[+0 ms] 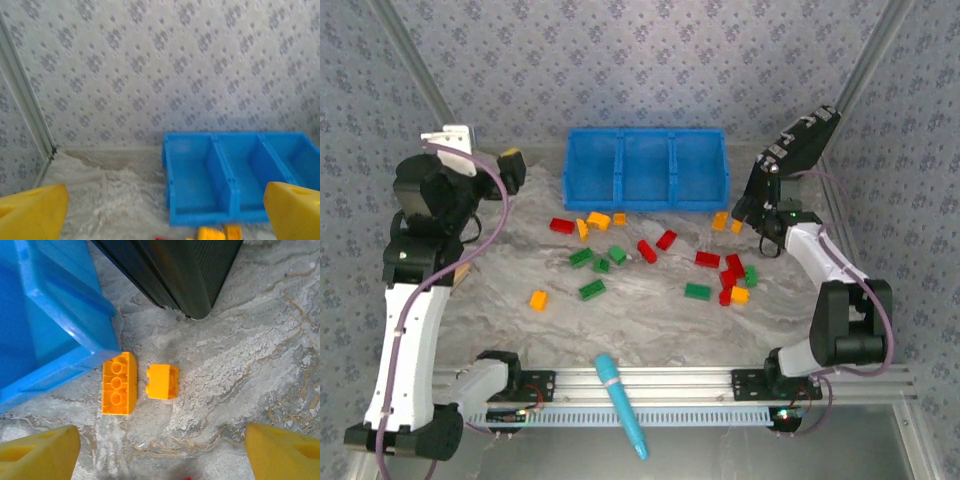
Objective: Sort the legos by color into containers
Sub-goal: Pick up the lego from the middle-right of the table.
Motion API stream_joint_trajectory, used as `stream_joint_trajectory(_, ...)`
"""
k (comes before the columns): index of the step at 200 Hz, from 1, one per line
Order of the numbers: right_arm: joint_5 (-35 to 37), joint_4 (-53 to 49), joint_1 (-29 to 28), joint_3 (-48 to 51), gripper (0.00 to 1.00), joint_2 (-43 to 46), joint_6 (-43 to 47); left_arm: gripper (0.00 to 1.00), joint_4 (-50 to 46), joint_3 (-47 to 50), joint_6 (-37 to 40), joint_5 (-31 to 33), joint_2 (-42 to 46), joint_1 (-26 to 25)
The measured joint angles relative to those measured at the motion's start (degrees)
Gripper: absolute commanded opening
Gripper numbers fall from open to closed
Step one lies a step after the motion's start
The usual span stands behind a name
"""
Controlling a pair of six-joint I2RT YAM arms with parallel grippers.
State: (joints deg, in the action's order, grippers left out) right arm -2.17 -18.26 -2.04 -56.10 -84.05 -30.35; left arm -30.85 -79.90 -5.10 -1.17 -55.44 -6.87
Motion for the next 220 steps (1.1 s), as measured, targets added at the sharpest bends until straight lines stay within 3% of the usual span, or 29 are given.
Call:
stream_joint_trajectory(30,0.1,-0.9,-0.3,-2.4,0.84,-5.9,-1.2,1.0,-6.6,-0.3,1.0,-3.6,1.5,-0.6)
stream_joint_trajectory(67,0.5,-0.9,-0.7,-3.7,0.82,-10.8,-1.9,1.0,-10.0,-0.3,2.5,-5.7,2.8,-7.5)
stream_joint_trajectory(116,1.3,-0.8,-0.7,-8.0,0.77,-16.6,-2.3,1.0,-12.1,-0.3,3.9,-5.4,2.4,-9.0)
stream_joint_trajectory(195,2.0,-0.9,-1.0,-12.2,0.61,-24.1,-2.7,1.0,-12.7,-0.3,5.3,-3.9,0.5,-9.4)
stream_joint_trajectory(220,2.4,-0.9,-1.4,-13.2,0.51,-24.9,-2.7,1.0,-12.7,-0.3,5.7,-3.8,0.1,-9.7)
